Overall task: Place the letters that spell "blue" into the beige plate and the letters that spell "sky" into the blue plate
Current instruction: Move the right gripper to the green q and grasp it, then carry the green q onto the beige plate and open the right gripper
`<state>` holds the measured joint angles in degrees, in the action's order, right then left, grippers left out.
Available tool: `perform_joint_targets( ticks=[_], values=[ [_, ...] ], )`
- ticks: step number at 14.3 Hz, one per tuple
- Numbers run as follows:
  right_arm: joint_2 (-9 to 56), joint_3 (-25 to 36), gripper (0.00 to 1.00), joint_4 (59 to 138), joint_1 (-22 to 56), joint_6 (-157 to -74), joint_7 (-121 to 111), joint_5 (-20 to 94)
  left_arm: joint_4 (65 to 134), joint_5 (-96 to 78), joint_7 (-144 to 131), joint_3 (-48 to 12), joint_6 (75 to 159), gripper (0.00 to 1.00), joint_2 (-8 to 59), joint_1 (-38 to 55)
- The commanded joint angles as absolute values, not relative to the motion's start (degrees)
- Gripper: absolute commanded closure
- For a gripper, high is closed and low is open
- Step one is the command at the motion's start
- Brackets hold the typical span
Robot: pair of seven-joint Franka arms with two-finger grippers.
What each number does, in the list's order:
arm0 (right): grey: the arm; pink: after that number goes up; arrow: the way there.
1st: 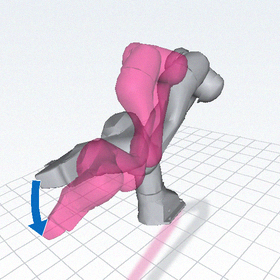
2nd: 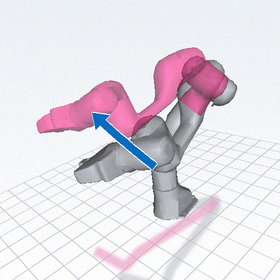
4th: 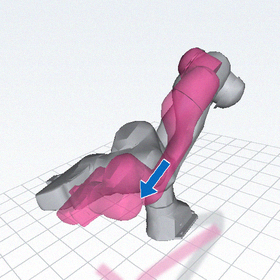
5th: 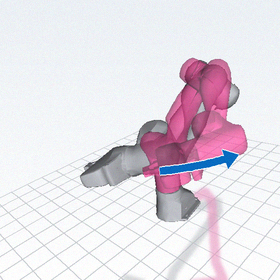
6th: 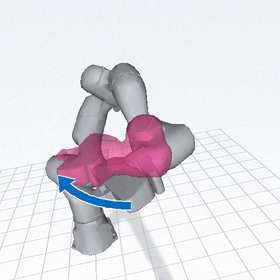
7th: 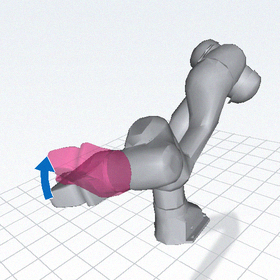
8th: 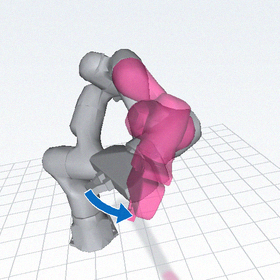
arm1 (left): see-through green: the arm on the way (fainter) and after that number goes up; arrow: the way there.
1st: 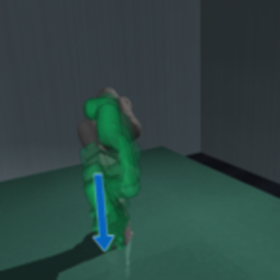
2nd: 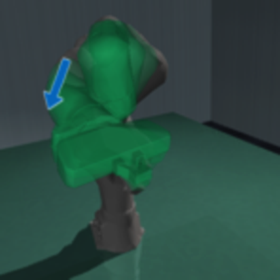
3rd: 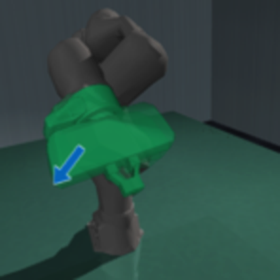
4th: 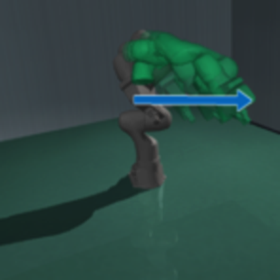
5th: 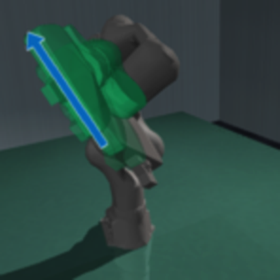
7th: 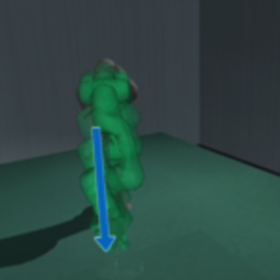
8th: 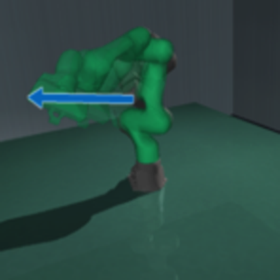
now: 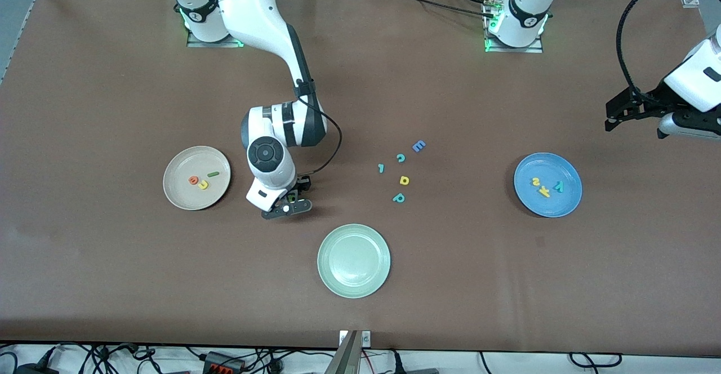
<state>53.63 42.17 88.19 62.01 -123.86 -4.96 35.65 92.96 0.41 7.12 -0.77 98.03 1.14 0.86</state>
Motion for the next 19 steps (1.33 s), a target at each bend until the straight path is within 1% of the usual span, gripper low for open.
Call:
perform_joint_targets(
  ticks=[1, 3, 5, 9, 10, 13, 14, 15, 19],
  values=[
    [54.67, 41.40, 0.42, 85.87, 60.82, -123.93, -5.45, 35.33, 91.32, -0.62, 8.00, -0.79, 96.94, 0.00, 1.76, 0.79],
    [54.67, 40.70, 0.43, 85.43, 60.47, -124.10, -5.36, 35.59, 91.32, -0.53, 8.00, -0.79, 96.94, 0.00, 1.76, 0.79],
    [54.67, 38.77, 0.44, 84.73, 58.81, -124.19, -5.27, 35.60, 91.32, -0.35, 7.91, -0.79, 96.94, 0.00, 1.76, 0.79],
    [55.11, 38.23, 0.46, 83.85, 58.01, -124.45, -5.36, 35.51, 91.06, -0.26, 8.00, -0.79, 96.94, 0.00, 1.76, 0.79],
    [55.11, 38.23, 0.49, 83.85, 58.01, -124.45, -5.45, 35.42, 91.05, -0.26, 7.91, -0.79, 96.94, 0.00, 1.76, 0.79],
    [55.37, 38.23, 0.53, 83.76, 57.66, -124.54, -5.62, 35.42, 90.97, -0.26, 8.00, -0.79, 96.94, 0.00, 1.76, 0.88],
    [55.37, 38.15, 0.56, 83.76, 57.66, -124.54, -5.63, 35.42, 90.97, -0.26, 8.00, -0.88, 96.94, 0.00, 1.76, 0.88],
    [55.37, 38.14, 0.61, 83.76, 57.74, -124.54, -5.54, 35.42, 90.97, -0.26, 8.00, -0.79, 96.94, 0.00, 1.76, 0.88],
    [55.46, 38.06, 0.68, 83.76, 57.57, -124.54, -5.19, 35.59, 90.97, -0.26, 8.00, -0.88, 97.03, 0.00, 1.76, 0.88]
  ],
)
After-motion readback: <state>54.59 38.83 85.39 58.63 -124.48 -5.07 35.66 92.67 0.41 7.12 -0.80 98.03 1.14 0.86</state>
